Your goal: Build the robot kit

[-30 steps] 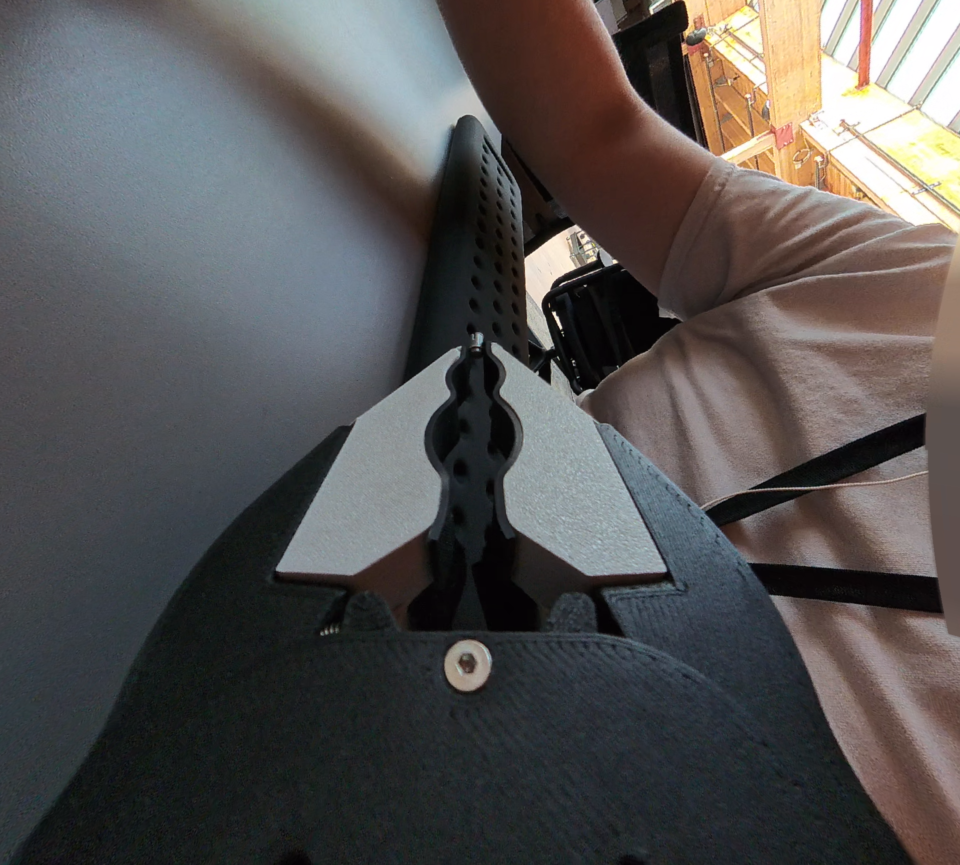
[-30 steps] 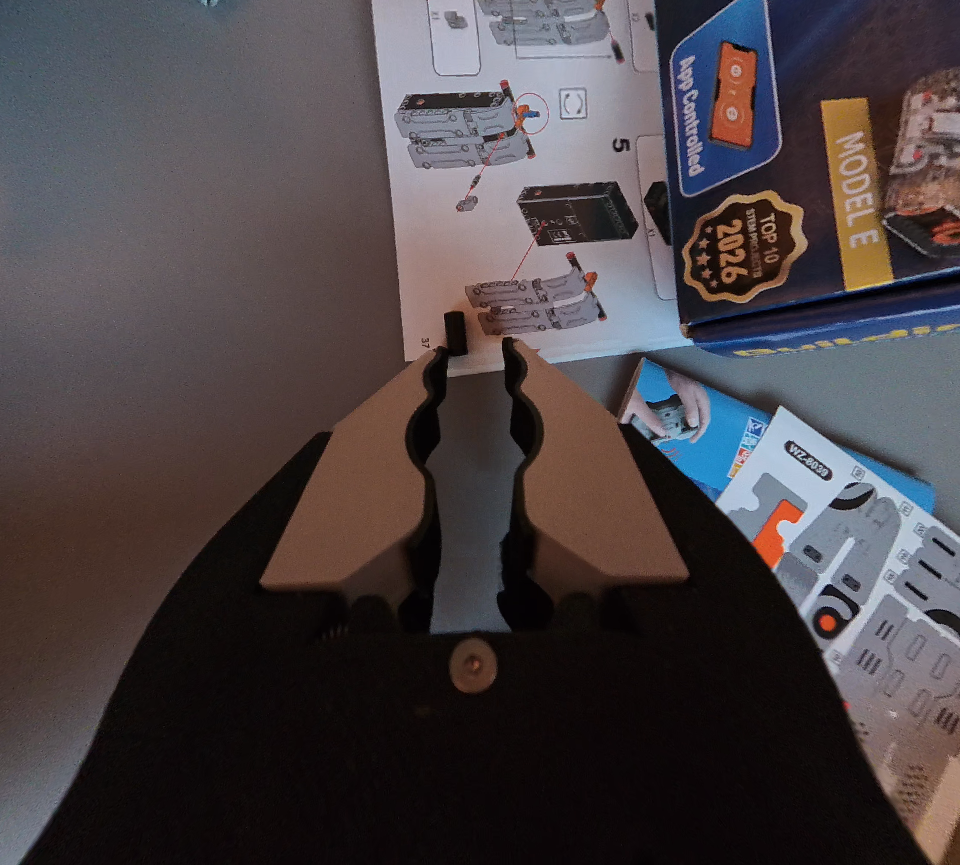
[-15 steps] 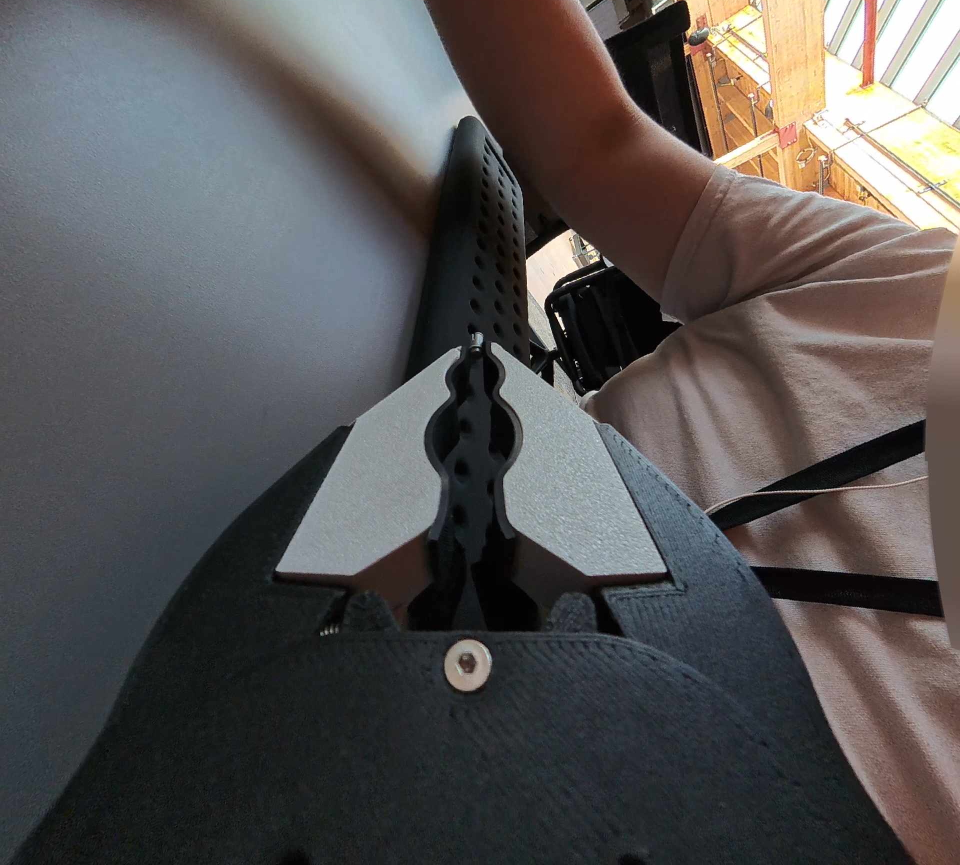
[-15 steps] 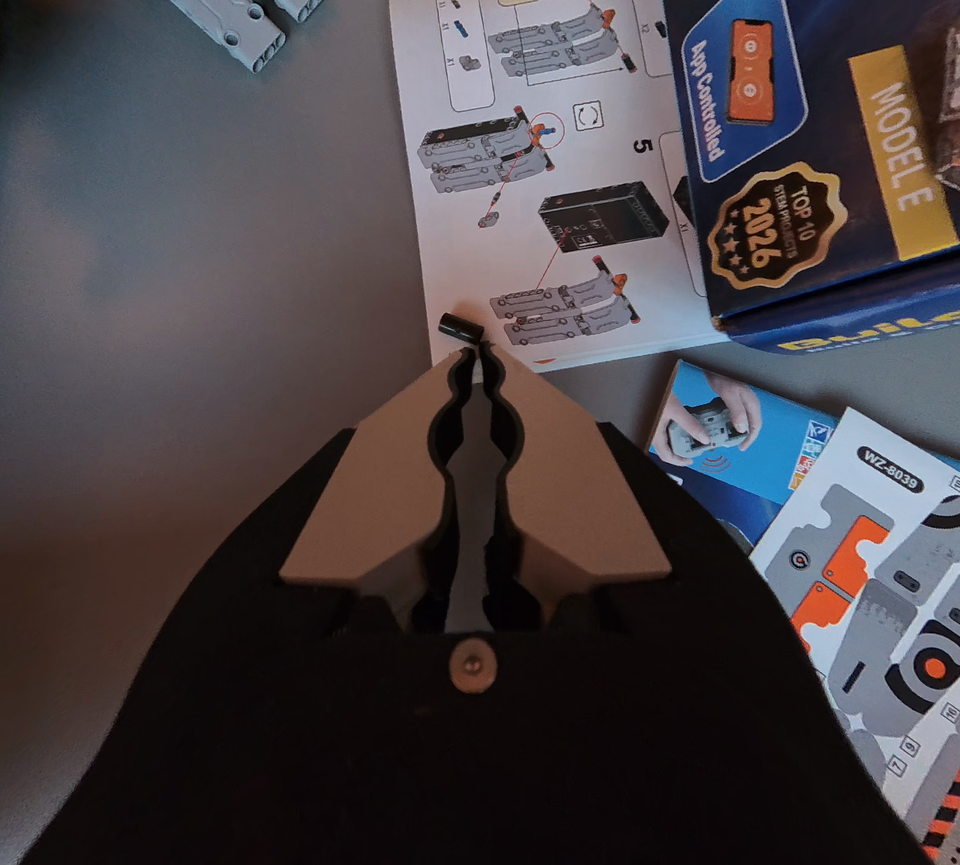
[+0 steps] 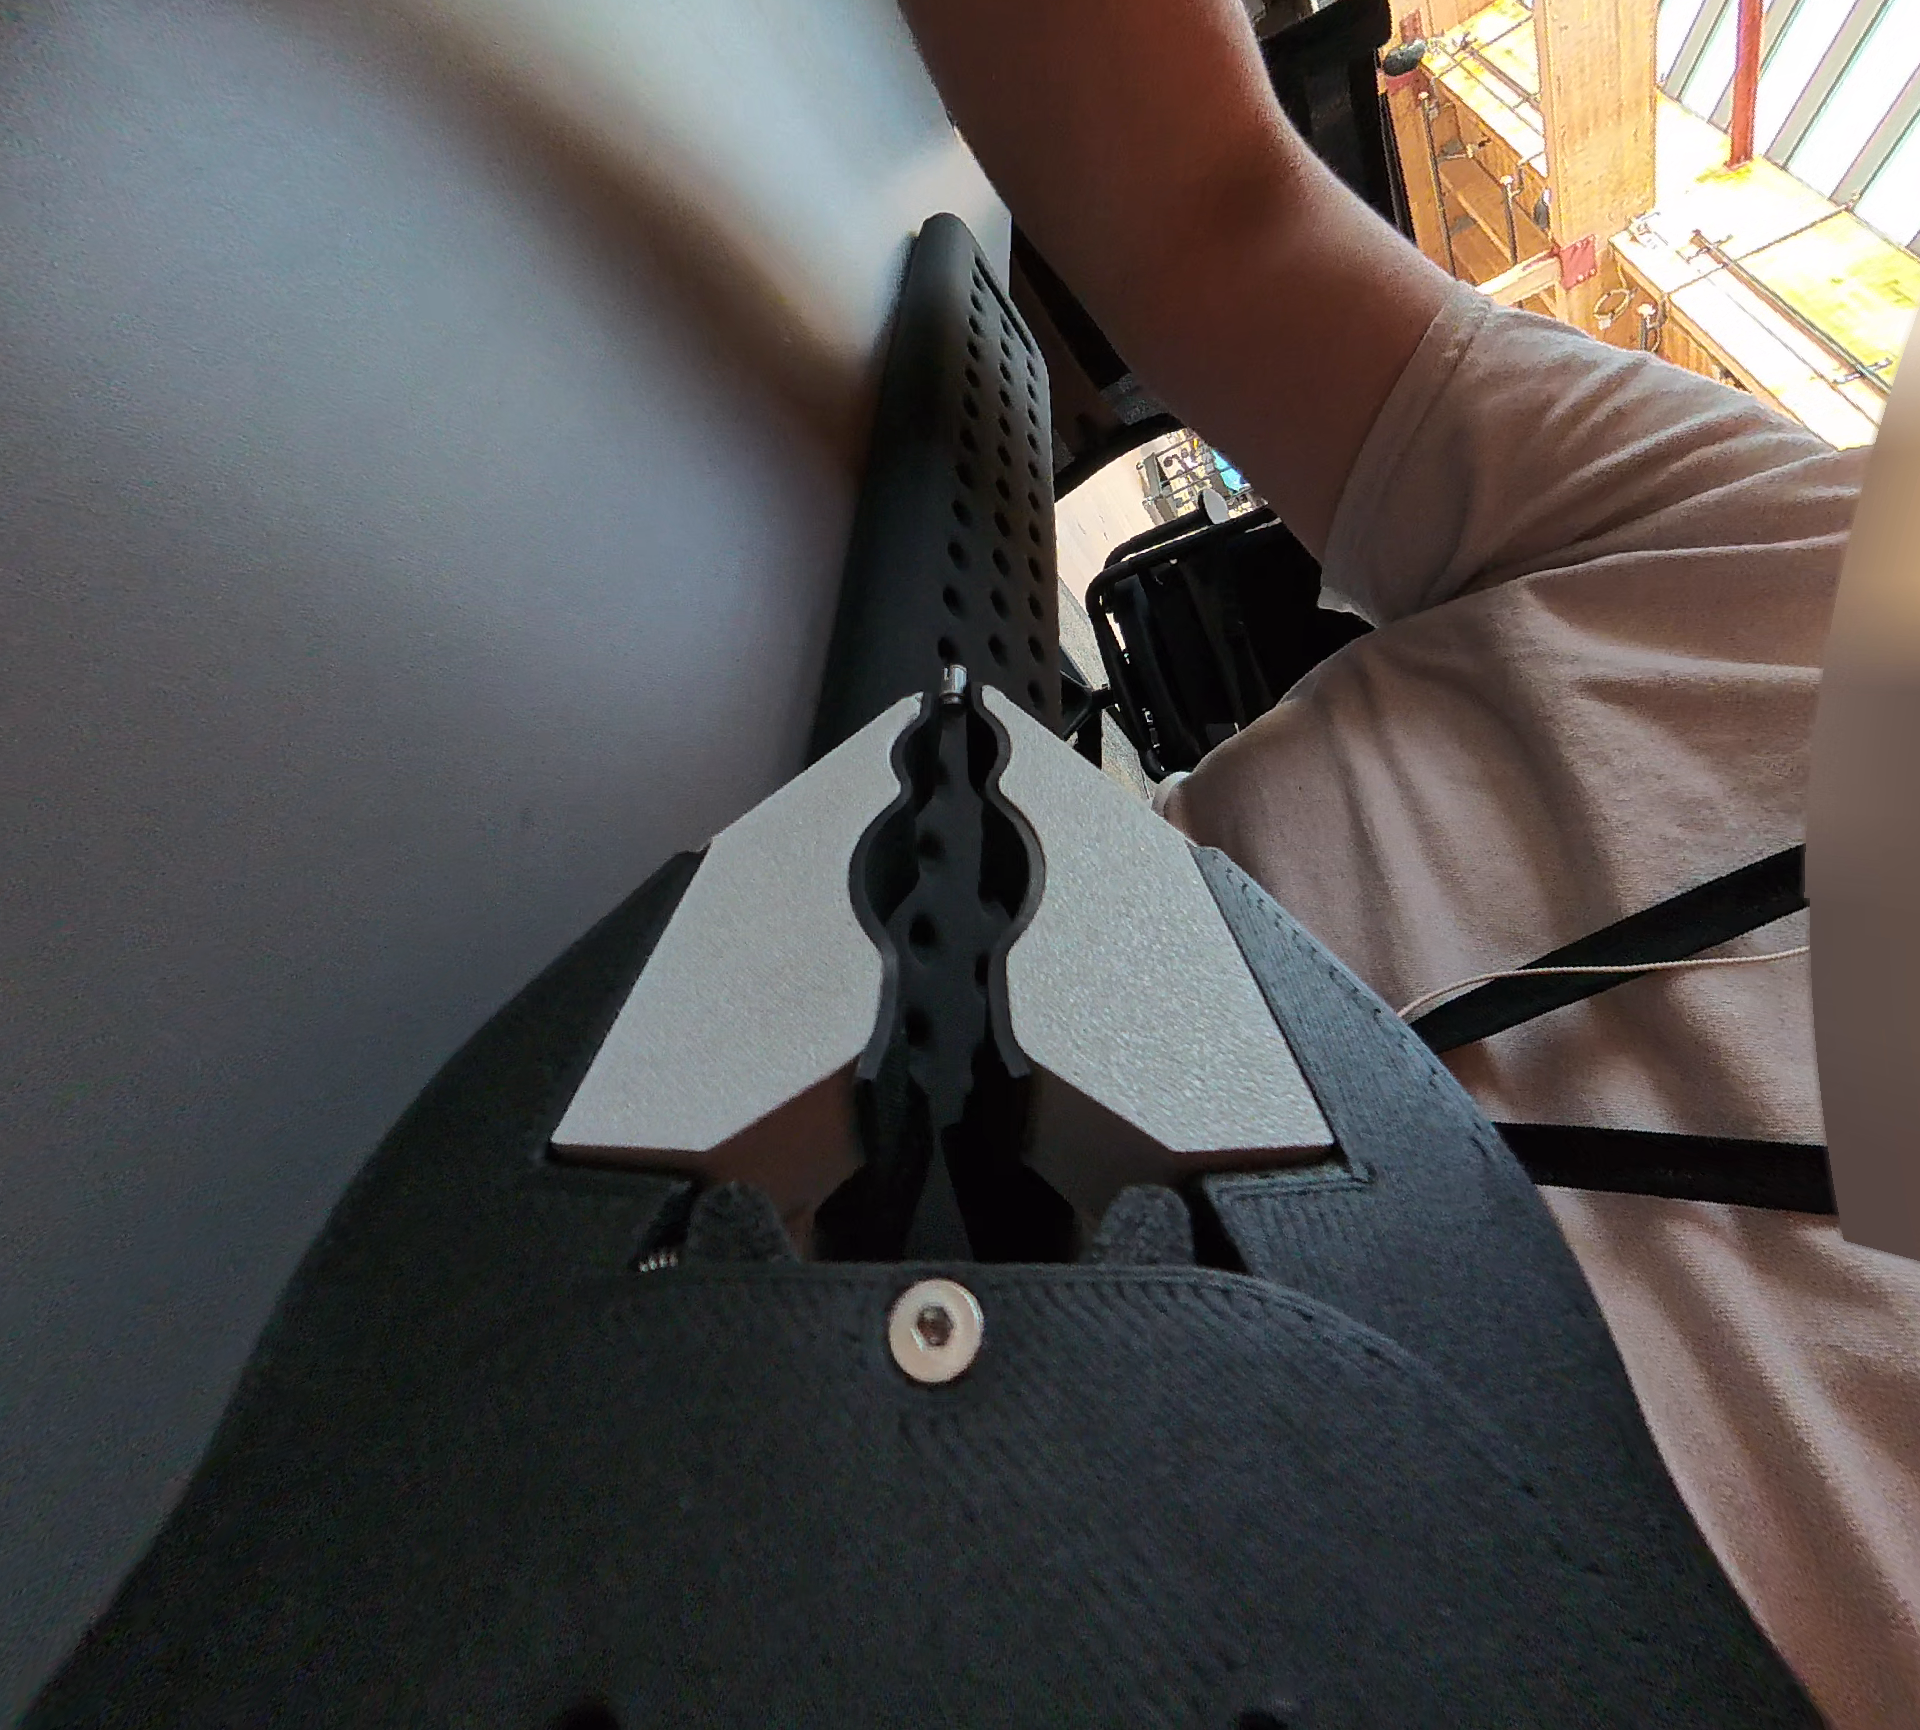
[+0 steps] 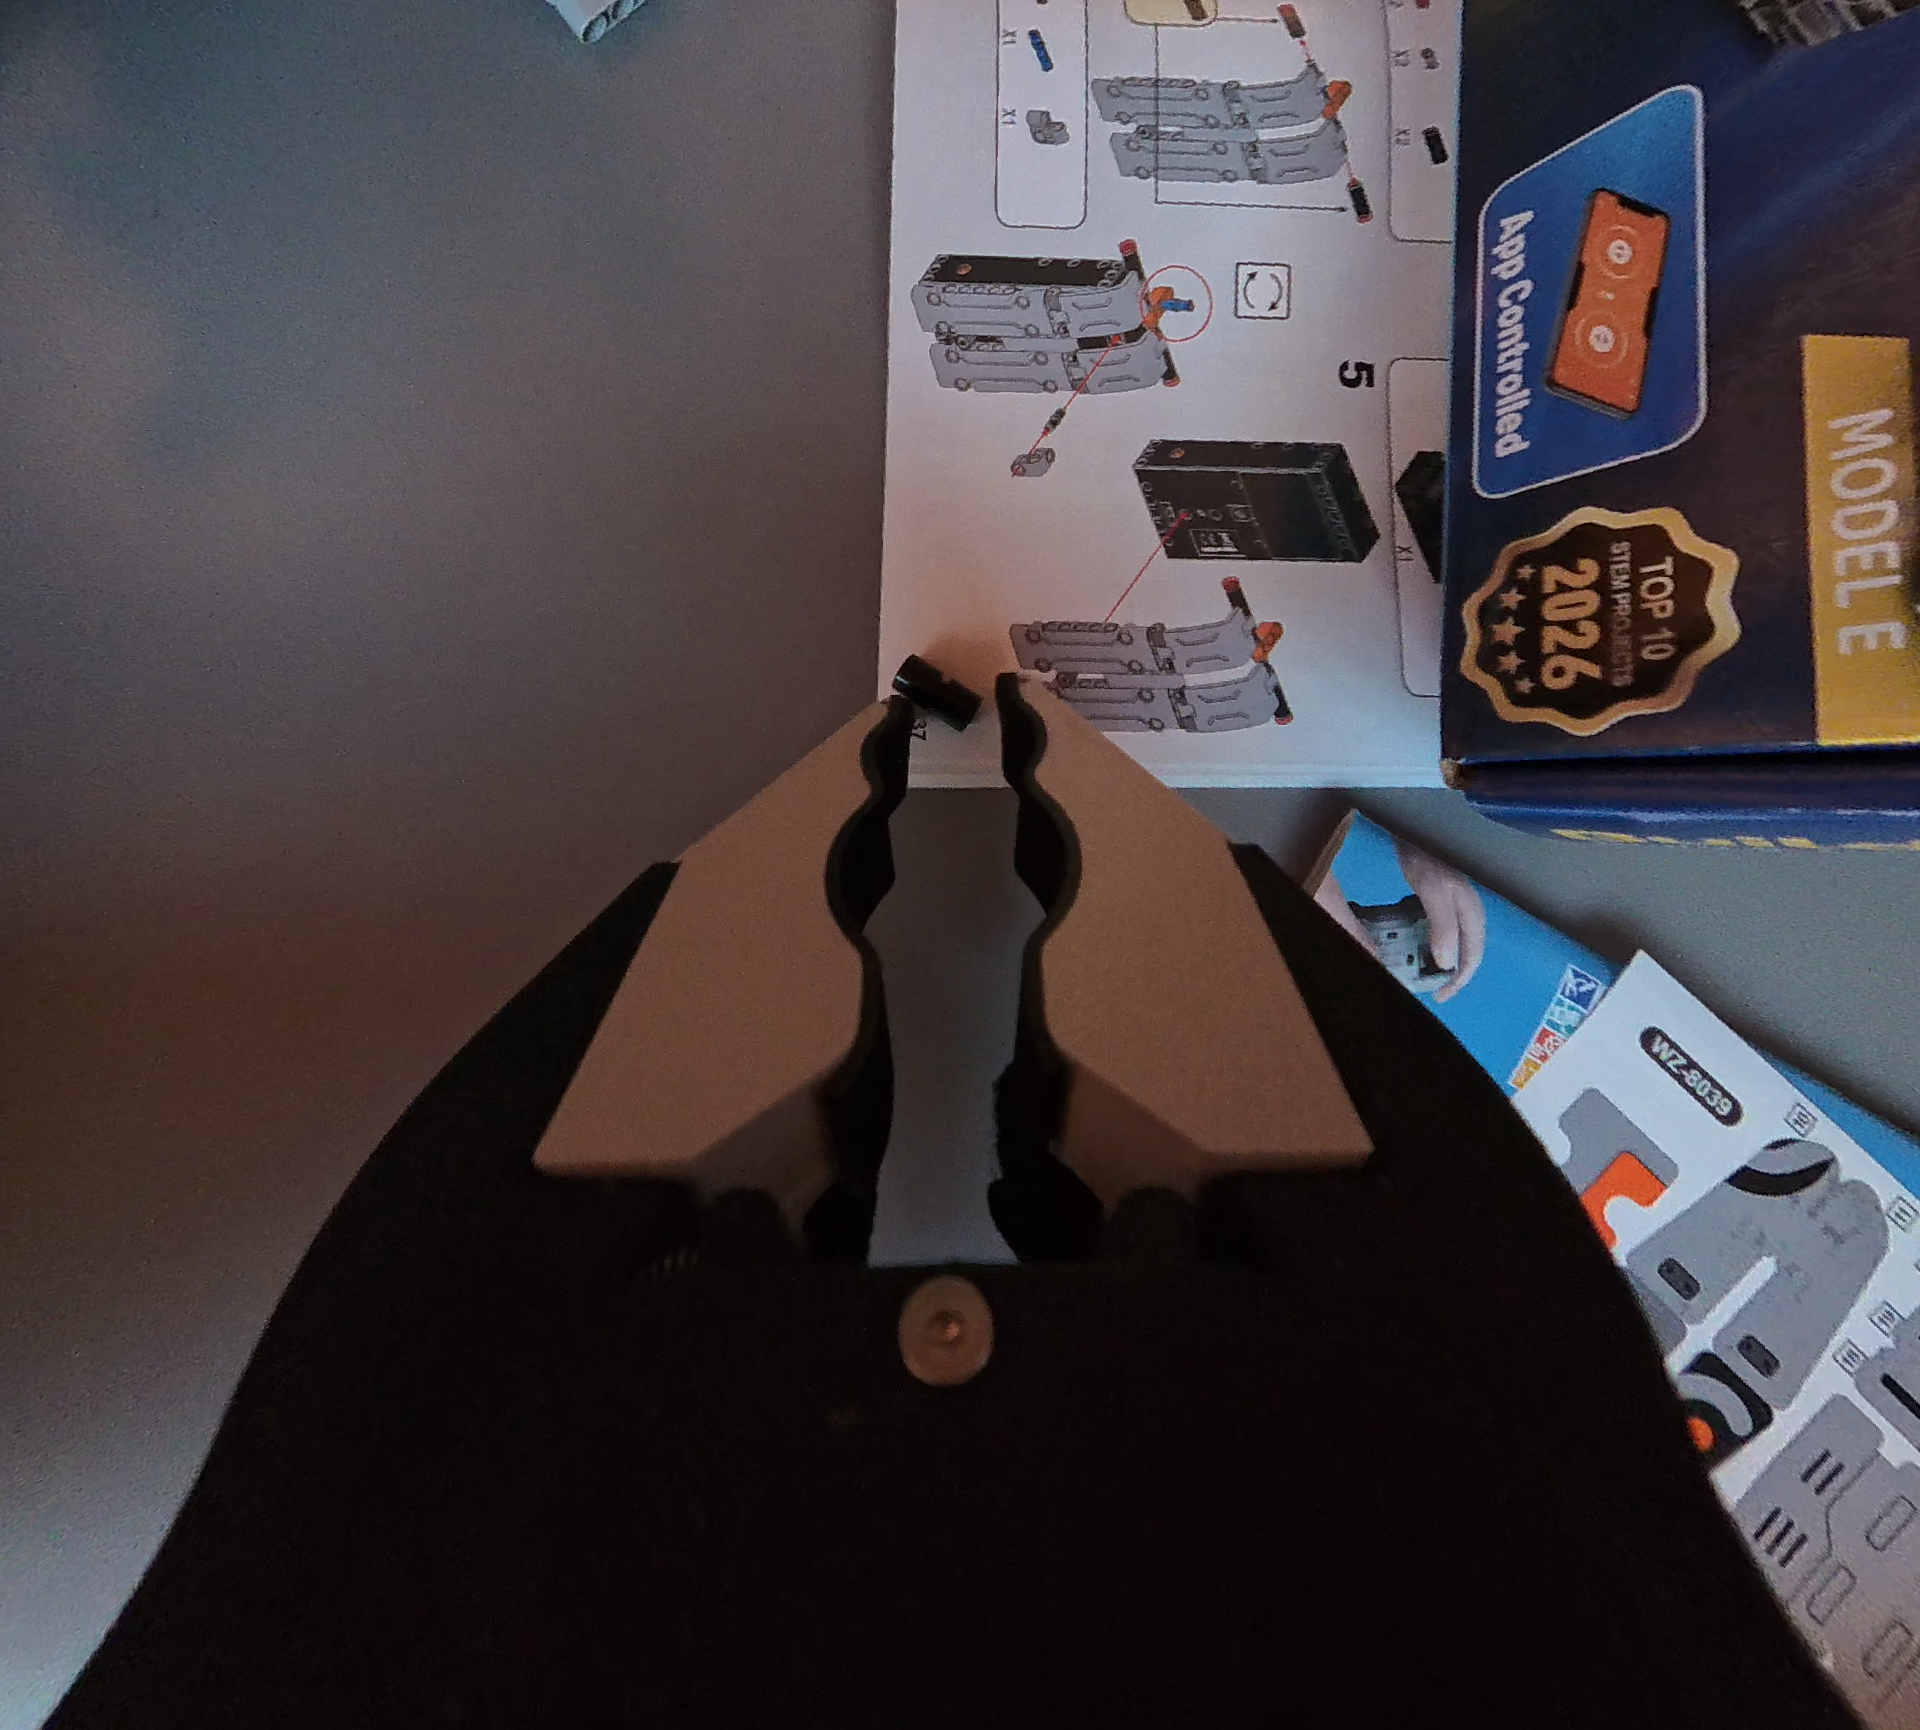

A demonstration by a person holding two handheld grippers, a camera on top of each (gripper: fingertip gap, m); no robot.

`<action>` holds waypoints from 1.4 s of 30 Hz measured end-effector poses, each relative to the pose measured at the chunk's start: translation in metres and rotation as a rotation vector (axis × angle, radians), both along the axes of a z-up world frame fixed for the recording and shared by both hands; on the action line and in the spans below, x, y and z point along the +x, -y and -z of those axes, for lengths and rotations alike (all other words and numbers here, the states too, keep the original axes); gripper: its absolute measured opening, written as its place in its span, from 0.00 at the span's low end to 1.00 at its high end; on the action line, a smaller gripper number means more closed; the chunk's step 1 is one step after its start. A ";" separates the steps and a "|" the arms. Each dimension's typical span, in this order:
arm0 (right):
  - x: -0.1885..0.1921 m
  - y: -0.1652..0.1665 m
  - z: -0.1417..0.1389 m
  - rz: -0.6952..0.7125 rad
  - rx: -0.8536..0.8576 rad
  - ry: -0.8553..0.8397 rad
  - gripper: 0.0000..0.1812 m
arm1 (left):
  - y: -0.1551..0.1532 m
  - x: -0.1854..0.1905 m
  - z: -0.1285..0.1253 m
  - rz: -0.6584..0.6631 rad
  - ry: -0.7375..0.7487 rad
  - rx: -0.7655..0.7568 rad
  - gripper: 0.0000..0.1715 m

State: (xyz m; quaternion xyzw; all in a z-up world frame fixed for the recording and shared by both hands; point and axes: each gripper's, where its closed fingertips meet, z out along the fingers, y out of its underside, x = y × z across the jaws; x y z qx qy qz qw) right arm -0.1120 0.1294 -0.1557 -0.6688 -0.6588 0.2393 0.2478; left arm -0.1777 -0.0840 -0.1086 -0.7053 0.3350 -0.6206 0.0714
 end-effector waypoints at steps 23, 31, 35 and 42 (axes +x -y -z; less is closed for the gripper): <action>-0.024 0.114 0.003 0.187 -0.111 -0.171 0.08 | -0.005 -0.002 -0.003 -0.039 0.017 0.015 0.02; -0.026 0.124 0.005 0.073 -0.043 -0.163 0.12 | -0.004 -0.001 -0.003 -0.027 0.016 0.013 0.02; -0.026 0.125 0.005 0.057 -0.027 -0.162 0.08 | -0.004 -0.001 -0.003 -0.026 0.015 0.012 0.02; -0.031 0.132 0.002 0.074 -0.035 -0.167 0.04 | -0.008 -0.002 -0.004 -0.059 0.021 0.020 0.01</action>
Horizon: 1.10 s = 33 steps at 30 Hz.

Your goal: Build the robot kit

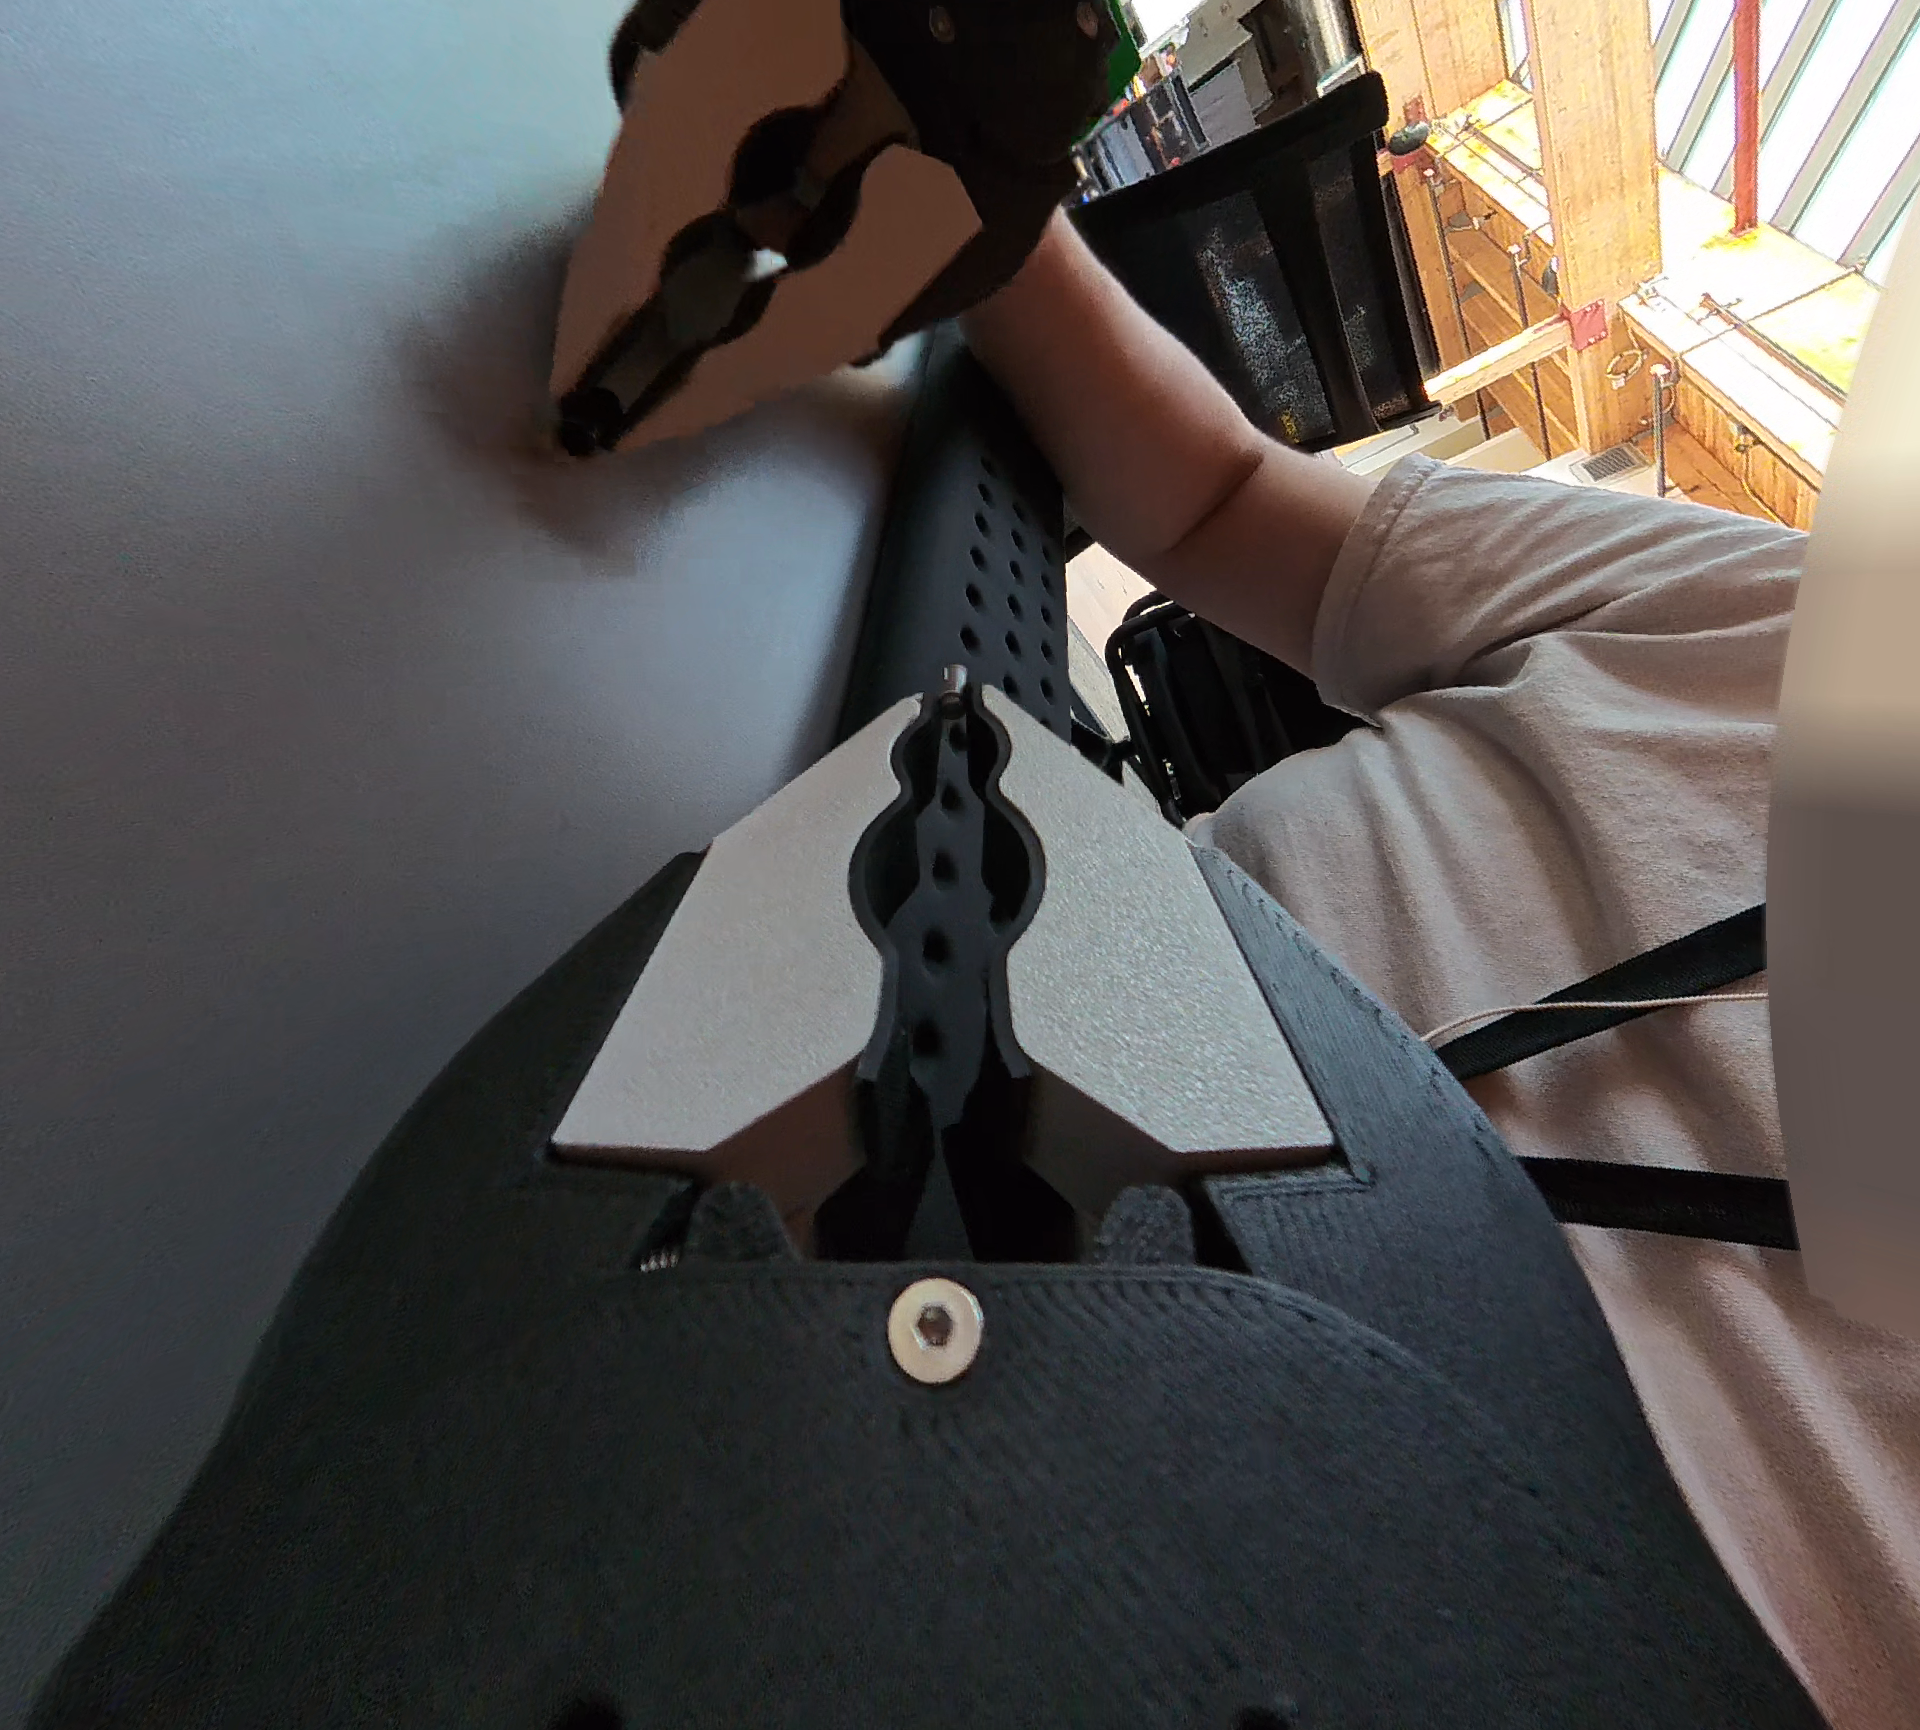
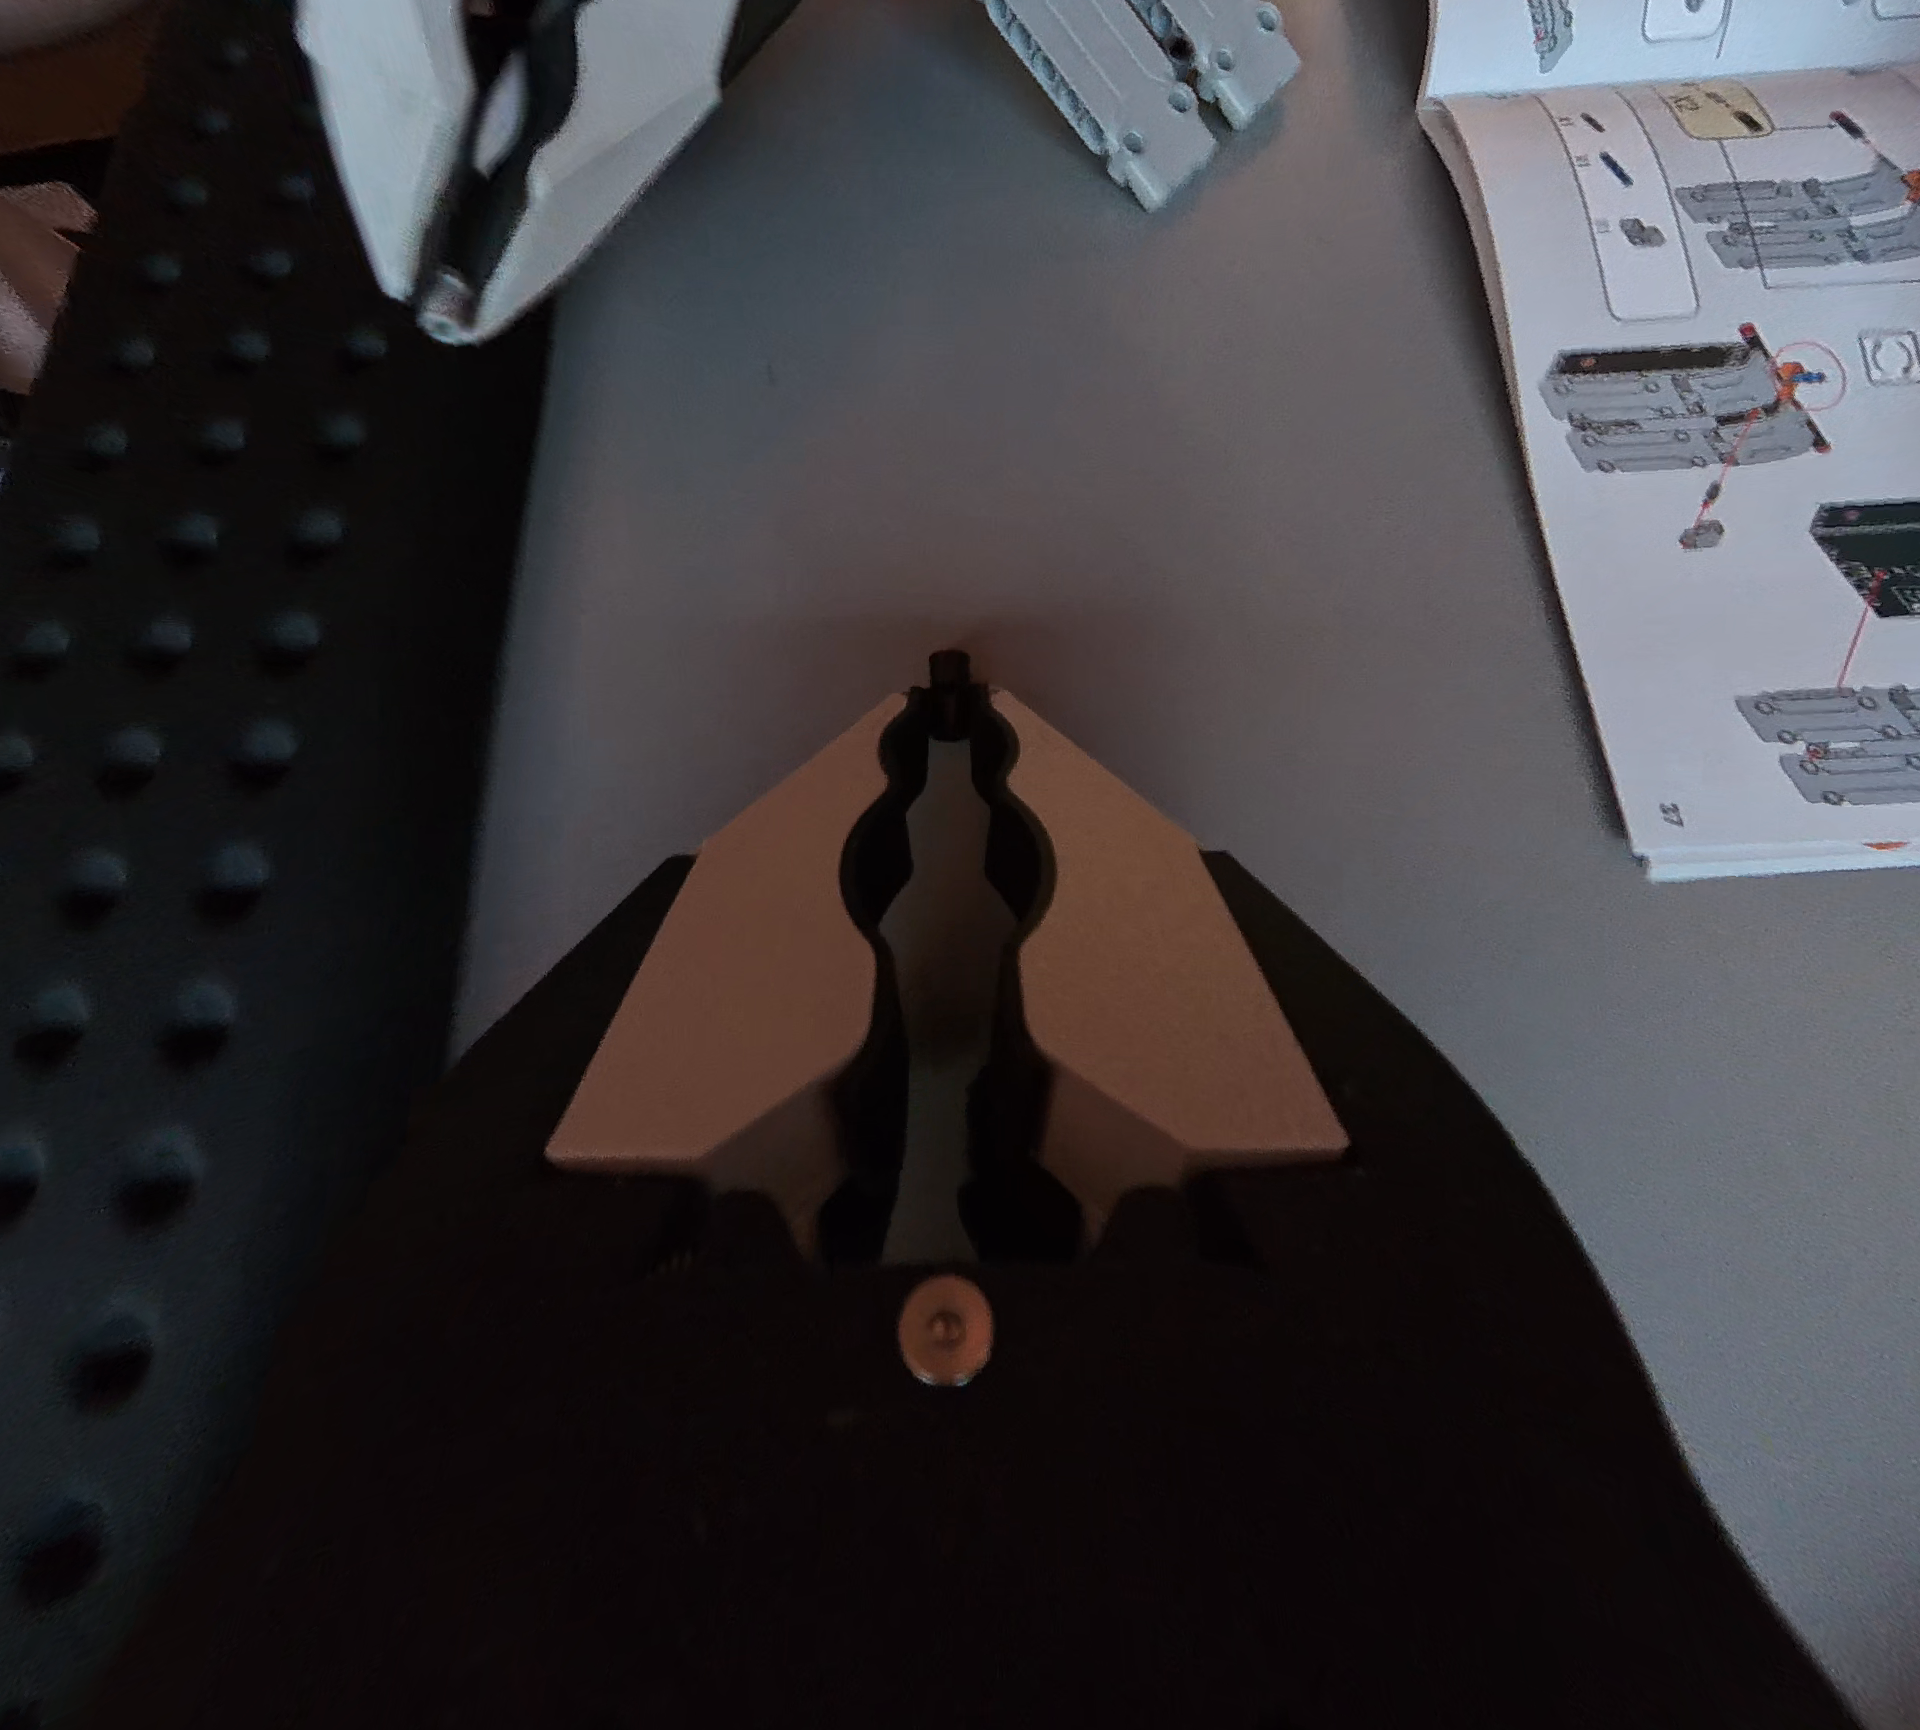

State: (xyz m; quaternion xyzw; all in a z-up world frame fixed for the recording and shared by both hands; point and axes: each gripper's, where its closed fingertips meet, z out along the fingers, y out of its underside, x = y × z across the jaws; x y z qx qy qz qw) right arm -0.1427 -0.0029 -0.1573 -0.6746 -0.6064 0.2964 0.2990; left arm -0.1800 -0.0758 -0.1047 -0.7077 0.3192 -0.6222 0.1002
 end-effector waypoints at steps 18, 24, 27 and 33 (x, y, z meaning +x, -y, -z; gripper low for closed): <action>-0.038 0.072 -0.031 0.015 0.327 -0.125 0.04 | 0.001 -0.002 0.015 0.027 -0.092 -0.049 0.01; -0.039 0.069 -0.030 0.024 0.278 -0.144 0.04 | 0.002 -0.001 0.019 0.047 -0.109 -0.098 0.01; -0.039 0.067 -0.033 0.036 0.258 -0.167 0.04 | 0.001 -0.001 0.018 0.045 -0.099 -0.107 0.01; -0.041 0.065 -0.040 0.053 0.225 -0.217 0.04 | -0.001 -0.003 0.011 0.038 -0.044 -0.139 0.01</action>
